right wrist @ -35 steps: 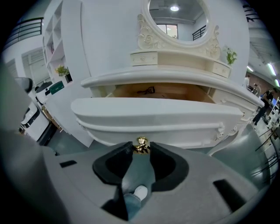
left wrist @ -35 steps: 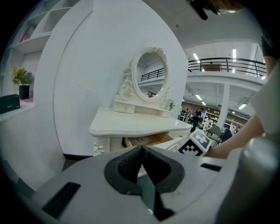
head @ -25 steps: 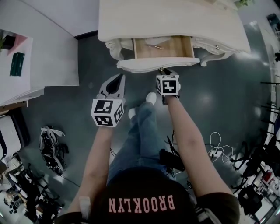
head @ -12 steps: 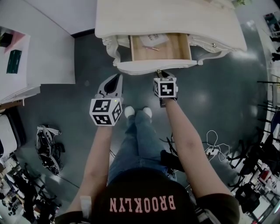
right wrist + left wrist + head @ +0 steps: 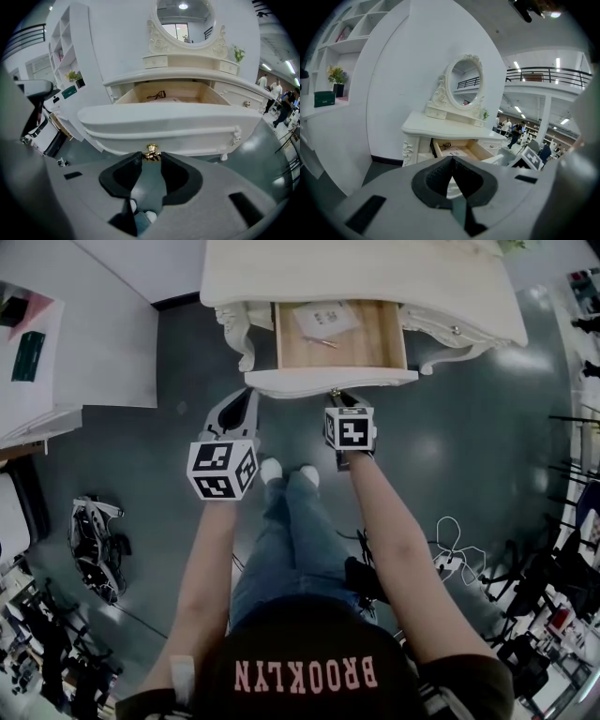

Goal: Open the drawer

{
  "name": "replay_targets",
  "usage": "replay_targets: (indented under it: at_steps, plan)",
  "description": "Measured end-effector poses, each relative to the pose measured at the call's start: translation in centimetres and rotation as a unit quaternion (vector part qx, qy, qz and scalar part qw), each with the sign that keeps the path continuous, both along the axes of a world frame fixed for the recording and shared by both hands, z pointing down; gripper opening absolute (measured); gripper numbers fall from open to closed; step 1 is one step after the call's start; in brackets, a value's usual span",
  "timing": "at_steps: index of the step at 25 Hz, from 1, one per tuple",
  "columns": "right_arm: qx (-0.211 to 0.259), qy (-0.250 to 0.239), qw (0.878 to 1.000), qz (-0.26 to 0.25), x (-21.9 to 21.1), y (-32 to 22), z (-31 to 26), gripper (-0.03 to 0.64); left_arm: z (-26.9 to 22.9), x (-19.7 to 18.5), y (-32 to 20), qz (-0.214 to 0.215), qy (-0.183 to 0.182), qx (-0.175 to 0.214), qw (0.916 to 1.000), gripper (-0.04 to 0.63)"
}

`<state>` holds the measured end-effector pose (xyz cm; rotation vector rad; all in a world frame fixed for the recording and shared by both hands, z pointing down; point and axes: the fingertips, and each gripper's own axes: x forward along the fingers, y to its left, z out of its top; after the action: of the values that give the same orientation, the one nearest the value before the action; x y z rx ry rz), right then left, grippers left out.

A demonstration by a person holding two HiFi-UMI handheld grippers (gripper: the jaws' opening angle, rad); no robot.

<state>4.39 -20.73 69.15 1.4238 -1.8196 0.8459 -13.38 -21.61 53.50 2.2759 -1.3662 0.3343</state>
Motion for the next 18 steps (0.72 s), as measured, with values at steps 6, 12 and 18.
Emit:
replay_targets:
  at_steps: [6, 12, 18]
  plan:
    - [-0.04, 0.015, 0.999, -0.012, 0.7, 3.0, 1.0, -0.002, -0.4, 0.1, 1.4, -0.006, -0.004, 0.0, 1.0, -0.002]
    - [-0.041, 0.009, 0.999, -0.023, 1.2, 5.4, 0.4, -0.002, -1.5, 0.4, 2.6, -0.009, -0.007, 0.009, 0.9999, -0.002]
    - [-0.006, 0.006, 1.0, -0.025, 2.6, 5.3, -3.4, -0.002, -3.1, 2.0, 3.7, -0.004, -0.006, 0.018, 0.9998, -0.002]
